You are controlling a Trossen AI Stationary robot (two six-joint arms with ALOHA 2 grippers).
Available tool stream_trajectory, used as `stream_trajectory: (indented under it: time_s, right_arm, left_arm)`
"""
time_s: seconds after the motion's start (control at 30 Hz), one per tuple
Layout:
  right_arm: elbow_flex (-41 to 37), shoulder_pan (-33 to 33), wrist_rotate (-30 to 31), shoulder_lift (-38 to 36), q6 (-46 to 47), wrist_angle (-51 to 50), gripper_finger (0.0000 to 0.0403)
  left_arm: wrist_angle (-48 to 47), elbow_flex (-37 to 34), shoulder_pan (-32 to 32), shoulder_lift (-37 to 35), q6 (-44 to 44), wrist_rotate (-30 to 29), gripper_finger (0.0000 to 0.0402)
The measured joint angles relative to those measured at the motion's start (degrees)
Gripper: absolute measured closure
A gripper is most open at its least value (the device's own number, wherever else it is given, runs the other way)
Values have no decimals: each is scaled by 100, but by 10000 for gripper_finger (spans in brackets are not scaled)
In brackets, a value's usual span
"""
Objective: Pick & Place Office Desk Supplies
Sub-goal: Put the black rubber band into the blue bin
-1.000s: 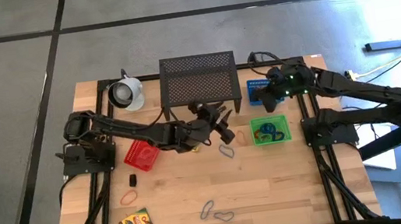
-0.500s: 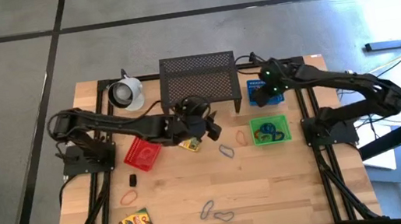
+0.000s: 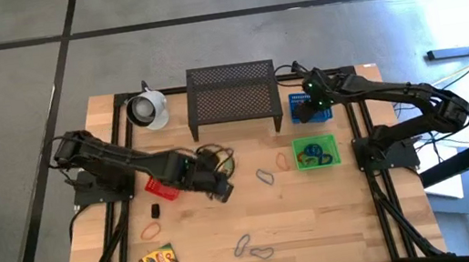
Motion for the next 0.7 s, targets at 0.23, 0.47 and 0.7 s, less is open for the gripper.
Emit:
stream_trajectory:
  time_s: [0.23,0.47,0.7]
  right_arm:
    - [0,1,0,-2,-2,35,148]
    - [0,0,-48,-4,-15,132,116]
    - [0,0,-176,-4,-15,145,115]
  left_arm:
    - [-1272,-204,-971,-2,-2002,1026,226]
    - [-1154,-1117,-1680,-3,-3515,1831,226]
    - [-453,-2214,-1836,-347,-4188,1907,226]
